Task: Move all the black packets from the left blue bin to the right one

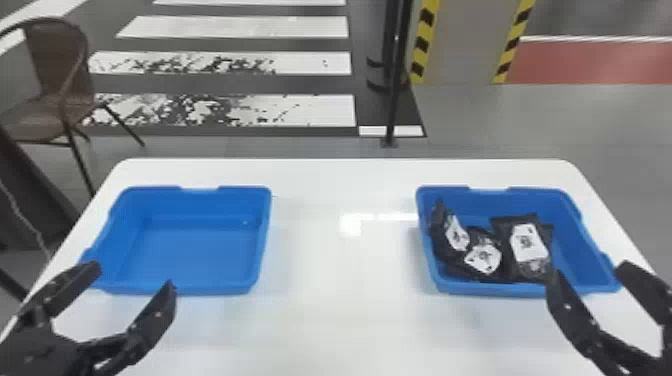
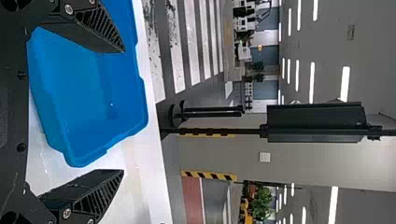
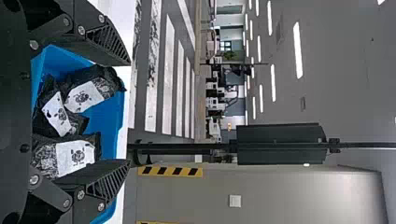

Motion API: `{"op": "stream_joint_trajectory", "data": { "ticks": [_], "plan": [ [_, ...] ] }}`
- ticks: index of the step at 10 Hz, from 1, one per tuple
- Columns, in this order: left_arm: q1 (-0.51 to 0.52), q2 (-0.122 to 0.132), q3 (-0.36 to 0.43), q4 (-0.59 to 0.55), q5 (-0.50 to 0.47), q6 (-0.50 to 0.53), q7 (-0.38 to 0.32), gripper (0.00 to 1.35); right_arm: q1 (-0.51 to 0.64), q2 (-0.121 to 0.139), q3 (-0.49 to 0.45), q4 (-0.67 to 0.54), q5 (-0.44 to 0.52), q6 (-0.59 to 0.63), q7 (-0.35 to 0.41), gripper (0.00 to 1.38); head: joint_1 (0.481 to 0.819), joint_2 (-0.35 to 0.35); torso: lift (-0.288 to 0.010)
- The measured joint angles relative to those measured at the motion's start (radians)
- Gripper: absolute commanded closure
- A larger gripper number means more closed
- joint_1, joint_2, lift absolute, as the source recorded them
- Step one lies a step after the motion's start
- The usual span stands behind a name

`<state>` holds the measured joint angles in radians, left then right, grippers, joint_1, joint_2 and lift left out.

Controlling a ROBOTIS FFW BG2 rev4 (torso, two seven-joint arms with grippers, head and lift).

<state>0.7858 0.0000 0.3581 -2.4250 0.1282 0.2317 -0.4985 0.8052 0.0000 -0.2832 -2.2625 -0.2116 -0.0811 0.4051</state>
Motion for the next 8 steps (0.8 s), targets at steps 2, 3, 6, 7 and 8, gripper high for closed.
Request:
{"op": "stream_joint_trajectory", "data": {
  "ticks": [2, 3, 6, 7, 8],
  "plan": [
    [-0.004, 0.000, -0.004, 0.005, 0.000, 0.009, 0.000, 0.12, 0.002, 0.000, 0.000, 0.004, -0.012, 0.000, 0.001, 0.31, 0.695, 0.004, -0.140],
    [-0.007, 0.000, -0.006, 0.007, 0.000, 0.013, 0.000, 0.12, 0.002, 0.000, 0.000, 0.005, -0.016, 0.000, 0.001, 0.31, 0.695, 0.002, -0.140],
    [-0.008, 0.000, -0.007, 0.009, 0.007, 0.012, 0.000, 0.12, 0.005, 0.000, 0.000, 0.008, -0.024, 0.000, 0.001, 0.31, 0.695, -0.001, -0.140],
    [-0.008, 0.000, -0.007, 0.009, 0.010, 0.015, 0.000, 0.12, 0.002, 0.000, 0.000, 0.010, -0.027, 0.000, 0.001, 0.31, 0.695, -0.001, -0.140],
    [-0.007, 0.000, -0.007, 0.010, 0.014, 0.016, 0.000, 0.12, -0.001, 0.000, -0.001, 0.011, -0.029, 0.000, 0.001, 0.31, 0.695, -0.002, -0.140]
  ]
}}
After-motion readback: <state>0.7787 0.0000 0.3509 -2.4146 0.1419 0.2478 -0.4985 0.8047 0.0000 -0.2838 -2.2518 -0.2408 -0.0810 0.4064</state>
